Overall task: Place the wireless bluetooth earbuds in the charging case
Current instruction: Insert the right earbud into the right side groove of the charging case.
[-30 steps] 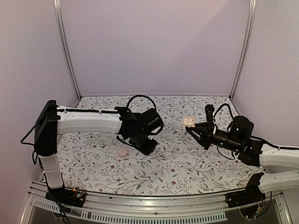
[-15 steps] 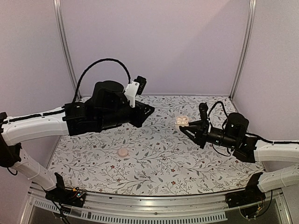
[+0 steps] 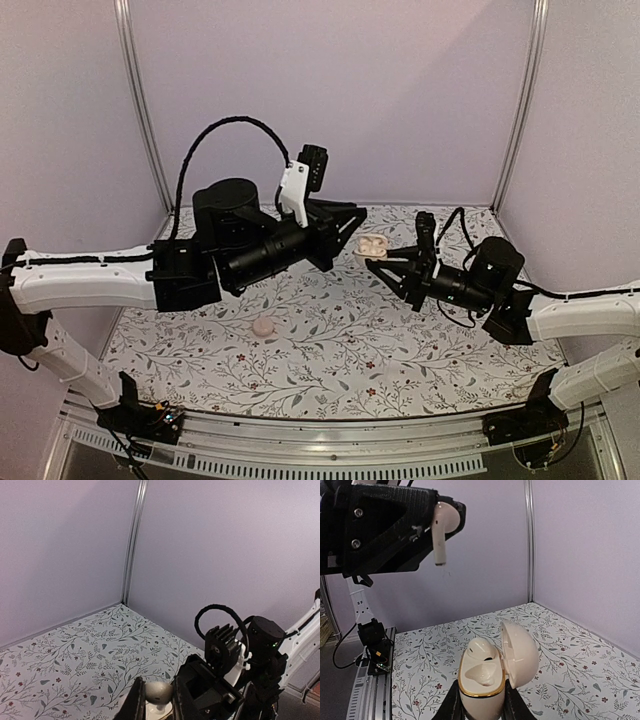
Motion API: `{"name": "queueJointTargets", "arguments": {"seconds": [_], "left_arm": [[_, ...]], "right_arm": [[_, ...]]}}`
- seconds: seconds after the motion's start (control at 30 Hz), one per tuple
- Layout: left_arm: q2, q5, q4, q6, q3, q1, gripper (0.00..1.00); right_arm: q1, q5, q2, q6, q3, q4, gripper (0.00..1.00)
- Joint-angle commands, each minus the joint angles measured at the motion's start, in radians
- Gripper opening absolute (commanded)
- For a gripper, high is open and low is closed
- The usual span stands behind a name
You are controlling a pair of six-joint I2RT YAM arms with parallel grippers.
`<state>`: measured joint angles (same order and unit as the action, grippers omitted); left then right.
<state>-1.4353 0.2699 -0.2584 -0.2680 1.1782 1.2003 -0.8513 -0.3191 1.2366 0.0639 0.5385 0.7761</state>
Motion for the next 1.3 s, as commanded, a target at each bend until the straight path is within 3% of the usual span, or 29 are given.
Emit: {"name": "queueJointTargets", "arguments": {"seconds": [0.0, 0.4, 1.27], "left_arm": [[-0.038, -0.011, -0.087, 0.016, 0.006, 0.023, 0.09], [-0.088, -0.046, -0.126, 0.029, -0.004, 0.034, 0.09], [-0.124, -0.042, -0.145, 0.032, -0.009, 0.035, 0.09]], "right_arm": [[-0.024, 0.039, 0.01, -0.051, 0.023, 0.121, 0.18], [-0.048, 0.048, 0.032, -0.088, 0.023, 0.195, 0.18], [-0.054, 0.044, 0.019, 0.027, 0.02, 0.276, 0.18]]}}
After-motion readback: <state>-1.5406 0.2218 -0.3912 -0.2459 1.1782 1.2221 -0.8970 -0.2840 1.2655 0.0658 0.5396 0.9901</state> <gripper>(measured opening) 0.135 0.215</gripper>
